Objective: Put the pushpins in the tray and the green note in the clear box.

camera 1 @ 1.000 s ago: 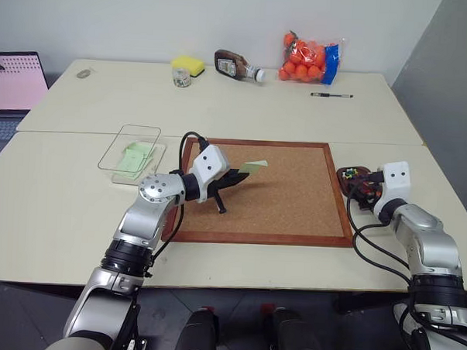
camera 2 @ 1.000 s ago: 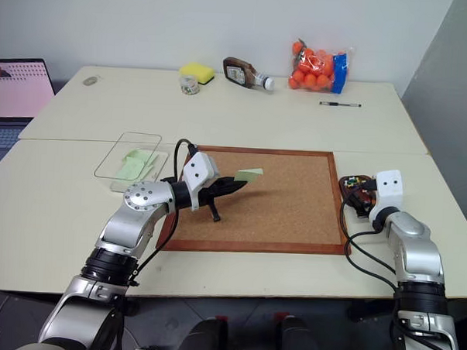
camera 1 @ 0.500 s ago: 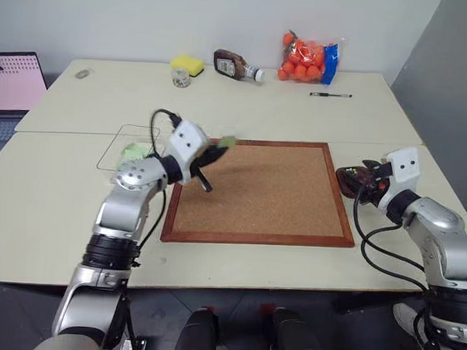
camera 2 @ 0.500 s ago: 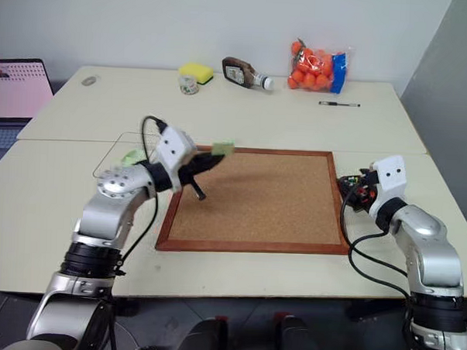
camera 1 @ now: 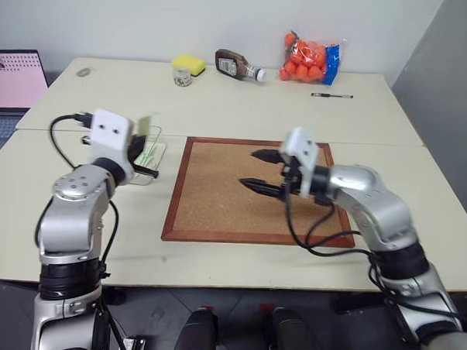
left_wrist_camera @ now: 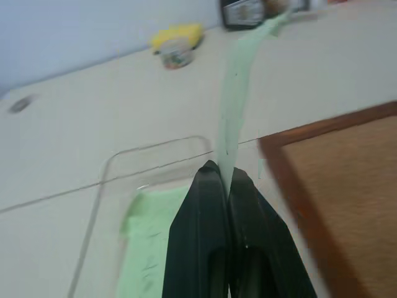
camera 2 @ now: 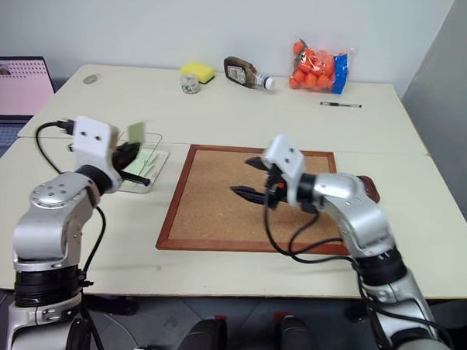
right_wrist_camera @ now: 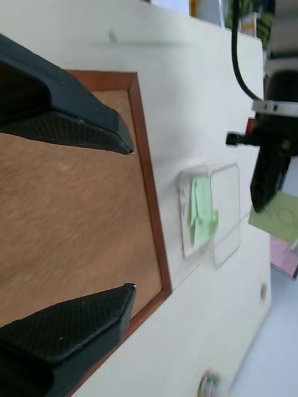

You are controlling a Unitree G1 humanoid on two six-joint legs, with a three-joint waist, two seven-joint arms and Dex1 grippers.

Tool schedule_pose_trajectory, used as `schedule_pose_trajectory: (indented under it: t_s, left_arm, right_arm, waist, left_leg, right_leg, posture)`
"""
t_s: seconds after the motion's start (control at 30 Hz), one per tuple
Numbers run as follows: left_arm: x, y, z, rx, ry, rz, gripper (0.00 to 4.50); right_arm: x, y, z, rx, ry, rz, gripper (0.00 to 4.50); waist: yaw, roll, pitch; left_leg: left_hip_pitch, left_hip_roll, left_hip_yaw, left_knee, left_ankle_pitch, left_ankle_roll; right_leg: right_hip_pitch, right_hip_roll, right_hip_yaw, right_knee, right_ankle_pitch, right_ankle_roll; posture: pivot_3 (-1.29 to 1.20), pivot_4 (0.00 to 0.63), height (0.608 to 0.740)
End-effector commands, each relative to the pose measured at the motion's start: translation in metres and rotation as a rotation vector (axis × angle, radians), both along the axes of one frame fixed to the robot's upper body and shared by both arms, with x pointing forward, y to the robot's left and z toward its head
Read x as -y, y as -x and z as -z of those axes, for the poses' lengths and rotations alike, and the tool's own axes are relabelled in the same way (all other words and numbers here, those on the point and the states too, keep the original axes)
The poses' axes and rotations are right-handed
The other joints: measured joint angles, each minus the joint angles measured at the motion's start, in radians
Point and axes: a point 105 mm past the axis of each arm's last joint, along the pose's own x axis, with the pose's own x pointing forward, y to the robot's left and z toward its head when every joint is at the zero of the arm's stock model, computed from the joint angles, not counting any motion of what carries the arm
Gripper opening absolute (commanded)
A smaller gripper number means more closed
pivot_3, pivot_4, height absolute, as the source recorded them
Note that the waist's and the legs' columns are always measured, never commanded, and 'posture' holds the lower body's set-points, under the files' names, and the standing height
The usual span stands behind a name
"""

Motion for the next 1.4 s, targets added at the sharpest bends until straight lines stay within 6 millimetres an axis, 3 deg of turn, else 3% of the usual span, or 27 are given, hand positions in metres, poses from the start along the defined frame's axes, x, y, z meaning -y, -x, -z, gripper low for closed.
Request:
schedule_pose_trajectory:
  t_s: [0.03, 0.33, 0.47, 0.83, 1.0, 1.1, 1.17, 1.3, 1.4]
  left_arm:
    - [-0.03, -0.005, -0.013, 0.024, 0.052, -0.14, 0.0]
    - [-0.03, -0.025, -0.008, 0.007, 0.198, -0.182, 0.0]
    - [-0.028, -0.03, -0.008, -0.003, 0.213, -0.188, 0.61]
    - [-0.021, -0.033, -0.007, -0.016, 0.205, -0.165, 3.0]
    - [-0.009, -0.031, -0.02, 0.054, 0.128, -0.096, 3.86]
    - [0.011, -0.026, -0.034, 0.15, 0.003, 0.017, 3.86]
    - [0.028, -0.023, -0.029, 0.128, 0.02, 0.094, 3.86]
    - [0.08, -0.013, -0.018, 0.139, -0.041, 0.275, 3.86]
    - [0.1, -0.005, -0.007, 0.132, 0.044, 0.361, 3.86]
  right_arm:
    - [-0.026, -0.007, -0.02, 0.056, -0.009, -0.046, 3.53]
    - [-0.04, -0.006, -0.02, 0.067, 0.006, -0.069, 3.53]
    - [-0.041, -0.004, -0.02, 0.064, 0.003, -0.068, 3.58]
    - [-0.038, -0.003, -0.022, 0.056, -0.008, -0.051, 3.58]
    - [-0.033, -0.003, -0.024, 0.067, -0.024, -0.027, 3.58]
    - [-0.023, -0.006, -0.027, 0.099, -0.059, 0.033, 3.58]
    - [-0.009, -0.007, -0.027, 0.101, -0.093, 0.09, 3.58]
    - [0.04, -0.006, -0.018, 0.11, -0.174, 0.303, 3.58]
    - [0.069, -0.001, -0.005, 0.094, -0.213, 0.455, 3.58]
  waist:
    - [0.001, 0.0, 0.0]
    - [0.002, -0.002, 0.0]
    - [0.0, -0.002, 0.0]
    - [-0.002, -0.002, 0.0]
    - [-0.002, -0.002, 0.0]
    - [-0.001, -0.002, 0.0]
    - [0.001, -0.002, 0.0]
    - [0.011, -0.002, -0.001]
    - [0.015, -0.002, -0.001]
  left_leg:
    - [0.0, 0.0, -0.001, 0.0, 0.0, 0.0]
    - [-0.002, -0.001, -0.003, 0.0, 0.0, 0.0]
    - [-0.001, -0.001, -0.004, -0.001, 0.0, 0.0]
    - [-0.001, -0.001, -0.004, -0.001, 0.0, 0.0]
    - [-0.001, -0.001, -0.004, -0.001, 0.0, 0.0]
    - [-0.001, -0.001, -0.003, -0.001, 0.0, -0.001]
    - [-0.002, -0.001, -0.003, -0.001, 0.0, -0.001]
    - [-0.002, -0.002, -0.004, -0.001, 0.0, -0.001]
    - [-0.002, -0.002, -0.002, -0.001, 0.0, -0.001]
  right_leg:
    - [0.0, 0.0, -0.001, 0.0, 0.0, -0.001]
    - [0.0, -0.002, -0.003, 0.0, 0.003, -0.004]
    - [0.0, -0.002, -0.003, 0.001, 0.003, -0.004]
    - [0.0, -0.002, -0.003, 0.001, 0.003, -0.004]
    - [0.0, -0.002, -0.003, 0.001, 0.003, -0.004]
    - [0.0, -0.002, -0.003, 0.0, 0.003, -0.004]
    - [0.0, -0.002, -0.002, 0.0, 0.003, -0.005]
    - [0.001, -0.004, -0.002, 0.0, 0.003, -0.004]
    - [0.001, -0.006, -0.001, 0.0, 0.003, -0.004]
  posture:
    - [0.0, 0.15, 0.74]
    - [0.0, 0.15, 0.74]
    - [0.0, 0.15, 0.74]
    - [0.0, 0.15, 0.74]
    - [0.0, 0.15, 0.74]
    - [0.0, 0.15, 0.74]
    - [0.0, 0.15, 0.74]
    - [0.0, 0.15, 0.74]
    - [0.0, 0.15, 0.74]
